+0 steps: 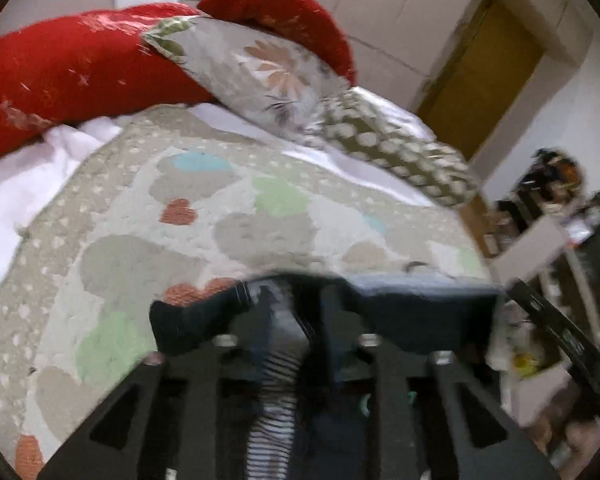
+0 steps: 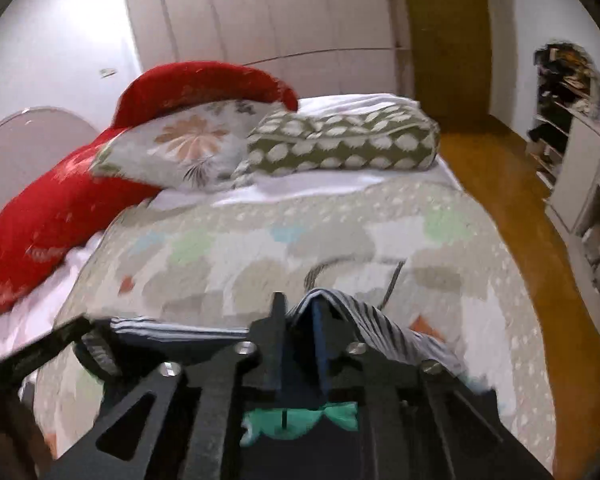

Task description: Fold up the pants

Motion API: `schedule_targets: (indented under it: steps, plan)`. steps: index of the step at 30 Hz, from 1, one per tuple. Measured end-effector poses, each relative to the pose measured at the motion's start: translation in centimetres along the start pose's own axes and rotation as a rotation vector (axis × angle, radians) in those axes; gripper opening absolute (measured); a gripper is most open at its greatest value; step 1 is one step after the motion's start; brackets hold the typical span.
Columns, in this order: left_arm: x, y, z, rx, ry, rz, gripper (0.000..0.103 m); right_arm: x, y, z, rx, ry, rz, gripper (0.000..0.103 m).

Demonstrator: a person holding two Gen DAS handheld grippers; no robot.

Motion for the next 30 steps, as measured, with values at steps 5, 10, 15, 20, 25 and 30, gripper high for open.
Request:
schedule_targets:
  steps: [5, 10, 15, 20, 25, 30]
  plan:
    - [-2.4, -1.5, -1.9, -0.012, 0.015, 0.005, 0.06, 2.1, -1.9, 0.6, 0.074, 0.009, -0.006, 0.073]
    - [-7.8, -0.7, -7.3, -0.147, -0.107, -0.019, 0.063, 9.0, -1.8, -4.0, -0.03, 0.105, -0.016, 0.073]
    - [-9.1, 1.7, -11.1, -0.246, -0.141, -0.048, 0.069, 16.3, -1.6, -10.8, -0.105, 0.239, -0.066, 0.073]
    - [-4.9, 4.3, -11.6, -0.275, -0.047, -0.043, 0.072, 17.0, 0.9, -13.8, -0.174, 0.32, -0.008, 0.073]
    - [-2.4, 4.2, -12.3, -0.294, 0.056, 0.071, 0.013, 15.7, 3.5, -14.4, -0.239, 0.36, 0.009, 0.011]
    - [-3.1, -0.9, -12.7, -0.267, 0.049, 0.03, 0.013, 15.5, 0.6, -15.1, -0.224, 0.347, 0.051, 0.009]
Point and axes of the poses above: each gripper's, at about its wrist camera, not at the fingertips, and y roughly the way its jaws point, x to its right, z to its top, the point moved 3 cm from there along y, roughly the way its jaws point, and after that the axes turned 6 degrees about -z, right-handed, at the moved point
